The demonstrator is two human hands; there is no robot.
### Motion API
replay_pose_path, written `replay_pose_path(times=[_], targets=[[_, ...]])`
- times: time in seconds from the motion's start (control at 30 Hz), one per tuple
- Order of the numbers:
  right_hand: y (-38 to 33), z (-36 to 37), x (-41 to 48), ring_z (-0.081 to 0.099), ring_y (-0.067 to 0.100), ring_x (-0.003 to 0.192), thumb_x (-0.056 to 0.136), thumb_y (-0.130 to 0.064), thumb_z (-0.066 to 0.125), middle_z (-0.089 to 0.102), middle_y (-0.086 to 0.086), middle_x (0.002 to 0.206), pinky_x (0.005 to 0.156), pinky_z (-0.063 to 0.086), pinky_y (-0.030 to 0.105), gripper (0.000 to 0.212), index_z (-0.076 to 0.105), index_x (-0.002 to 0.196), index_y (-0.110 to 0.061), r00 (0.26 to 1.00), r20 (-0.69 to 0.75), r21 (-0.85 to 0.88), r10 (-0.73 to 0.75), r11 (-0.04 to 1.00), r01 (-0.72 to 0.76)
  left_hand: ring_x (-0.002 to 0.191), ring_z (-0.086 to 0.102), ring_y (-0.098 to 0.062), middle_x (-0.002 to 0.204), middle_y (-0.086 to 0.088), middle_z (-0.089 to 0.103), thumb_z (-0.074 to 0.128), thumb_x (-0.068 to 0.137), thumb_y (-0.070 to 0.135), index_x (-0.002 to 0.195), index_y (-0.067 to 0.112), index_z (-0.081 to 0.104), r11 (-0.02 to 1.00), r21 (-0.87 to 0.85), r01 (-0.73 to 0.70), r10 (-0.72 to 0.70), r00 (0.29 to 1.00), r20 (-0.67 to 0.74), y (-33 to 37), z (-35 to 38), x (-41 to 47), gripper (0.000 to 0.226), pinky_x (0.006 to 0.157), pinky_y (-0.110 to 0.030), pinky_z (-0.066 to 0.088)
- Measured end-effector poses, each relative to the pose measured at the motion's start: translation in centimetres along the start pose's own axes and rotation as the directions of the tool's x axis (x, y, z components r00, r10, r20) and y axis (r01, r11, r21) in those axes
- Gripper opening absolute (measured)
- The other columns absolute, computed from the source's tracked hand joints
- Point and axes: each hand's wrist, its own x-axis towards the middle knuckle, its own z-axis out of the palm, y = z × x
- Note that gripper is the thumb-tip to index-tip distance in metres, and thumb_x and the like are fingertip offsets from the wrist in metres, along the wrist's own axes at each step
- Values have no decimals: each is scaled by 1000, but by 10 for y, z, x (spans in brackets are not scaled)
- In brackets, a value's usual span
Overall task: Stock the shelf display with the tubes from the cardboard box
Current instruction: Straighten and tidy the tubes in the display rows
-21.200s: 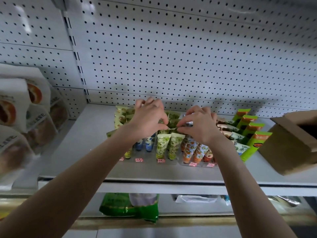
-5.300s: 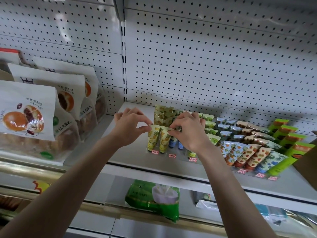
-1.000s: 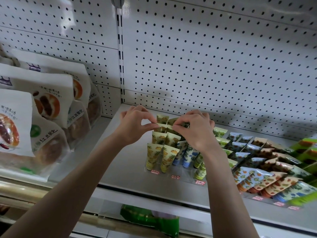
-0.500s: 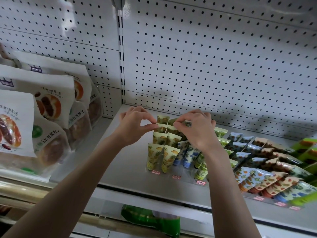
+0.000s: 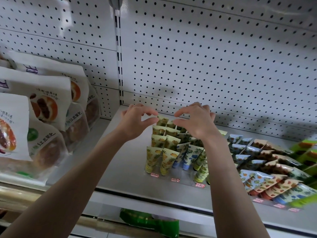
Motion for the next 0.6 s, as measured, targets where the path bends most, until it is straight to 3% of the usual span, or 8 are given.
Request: replay_pose_path(times=[0.3,0.6], targets=[[-1,6,4,31,28,117,83,-38,66,48,0,118,94,22,39,10,69,92,-34,1000,9,-47,8,999,-8,99,46,-10,103,11,56,59,86,44,119,36,57,998,57,3,-3,1000,14,0,9,8,34,83,-28,21],[-1,8,6,32,27,117,83,-37,66,50,0,120,94,22,39,7,68,86,-31,1000,-11,-42,12,999,-13,107,42,-13,109,6,56,61,85,42,98,29,67,997,76,19,-23,998,54,0,10,15,20,85,-27,16]])
